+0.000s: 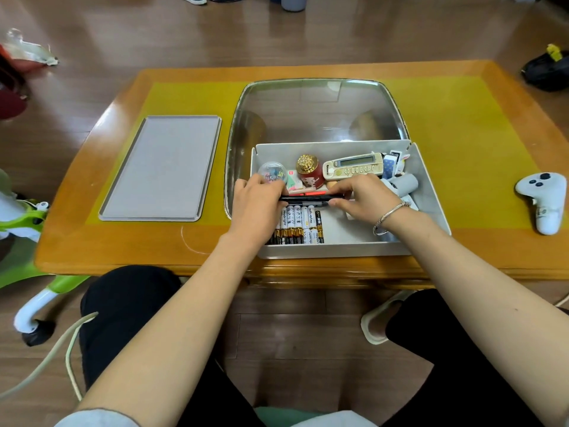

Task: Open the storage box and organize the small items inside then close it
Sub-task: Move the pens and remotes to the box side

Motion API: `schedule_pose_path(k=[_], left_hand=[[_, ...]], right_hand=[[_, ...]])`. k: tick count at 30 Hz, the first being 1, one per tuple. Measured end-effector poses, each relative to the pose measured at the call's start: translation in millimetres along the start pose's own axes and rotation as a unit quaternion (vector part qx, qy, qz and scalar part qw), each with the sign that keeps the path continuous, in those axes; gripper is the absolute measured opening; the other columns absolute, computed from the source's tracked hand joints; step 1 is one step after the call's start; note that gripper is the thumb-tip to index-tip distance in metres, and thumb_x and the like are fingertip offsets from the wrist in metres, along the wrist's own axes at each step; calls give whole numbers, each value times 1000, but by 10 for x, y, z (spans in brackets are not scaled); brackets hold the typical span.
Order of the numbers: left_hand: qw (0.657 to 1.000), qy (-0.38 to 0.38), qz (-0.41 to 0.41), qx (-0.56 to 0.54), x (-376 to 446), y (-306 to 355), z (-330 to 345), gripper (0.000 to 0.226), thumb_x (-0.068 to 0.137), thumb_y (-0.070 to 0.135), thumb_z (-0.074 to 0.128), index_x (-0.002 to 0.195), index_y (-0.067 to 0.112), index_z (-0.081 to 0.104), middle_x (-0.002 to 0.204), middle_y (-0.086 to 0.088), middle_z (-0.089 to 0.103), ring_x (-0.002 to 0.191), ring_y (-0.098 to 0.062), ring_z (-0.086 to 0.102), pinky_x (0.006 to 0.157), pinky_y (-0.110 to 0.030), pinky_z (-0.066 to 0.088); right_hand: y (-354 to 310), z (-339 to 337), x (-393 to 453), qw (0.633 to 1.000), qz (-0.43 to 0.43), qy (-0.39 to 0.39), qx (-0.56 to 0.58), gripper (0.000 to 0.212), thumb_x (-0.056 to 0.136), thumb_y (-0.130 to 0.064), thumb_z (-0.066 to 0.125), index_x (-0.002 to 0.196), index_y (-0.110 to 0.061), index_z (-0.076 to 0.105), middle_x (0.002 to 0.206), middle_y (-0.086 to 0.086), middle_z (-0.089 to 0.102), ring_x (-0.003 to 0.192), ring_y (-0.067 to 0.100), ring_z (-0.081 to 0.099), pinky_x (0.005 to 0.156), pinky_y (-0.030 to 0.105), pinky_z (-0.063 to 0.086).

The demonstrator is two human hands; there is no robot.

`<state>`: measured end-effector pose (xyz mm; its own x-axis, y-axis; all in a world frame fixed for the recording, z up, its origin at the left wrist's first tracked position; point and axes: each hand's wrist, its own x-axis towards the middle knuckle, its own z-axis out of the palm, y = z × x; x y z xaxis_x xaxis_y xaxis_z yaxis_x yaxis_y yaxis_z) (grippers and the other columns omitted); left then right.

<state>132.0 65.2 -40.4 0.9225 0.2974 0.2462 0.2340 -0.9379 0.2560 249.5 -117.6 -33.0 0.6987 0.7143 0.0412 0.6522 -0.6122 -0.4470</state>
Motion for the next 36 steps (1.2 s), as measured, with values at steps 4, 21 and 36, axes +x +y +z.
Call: schedule_pose_path(k=[4, 21, 36], left_hand=[[999, 28, 11, 12, -13, 47, 18, 14, 80, 17, 76, 92, 15, 69, 90, -10, 67, 81, -23, 44, 68, -31, 33], [983, -171, 13, 62, -31, 263, 96, 49, 99, 48, 36, 121, 9, 55, 123, -11, 56, 114, -28, 52, 91, -43, 40], [953, -302, -4, 15, -16, 197, 208, 74, 93, 67, 25, 150, 18, 28, 160, -6, 17, 147, -23, 15, 113, -54, 19]], right_hand=[[-34, 50, 107, 999, 31, -17, -7, 23, 77, -20, 76, 99, -17, 73, 81, 1, 67, 75, 13, 53, 68, 19, 32], [-84, 285, 401, 998, 40, -25, -46, 15, 80, -16, 71, 94, -12, 72, 95, 8, 68, 91, 24, 61, 79, 24, 41], [-93, 268, 350, 999, 9, -21, -39, 10, 81, -12, 68, 90, -11, 71, 89, 6, 71, 87, 22, 63, 81, 29, 48]])
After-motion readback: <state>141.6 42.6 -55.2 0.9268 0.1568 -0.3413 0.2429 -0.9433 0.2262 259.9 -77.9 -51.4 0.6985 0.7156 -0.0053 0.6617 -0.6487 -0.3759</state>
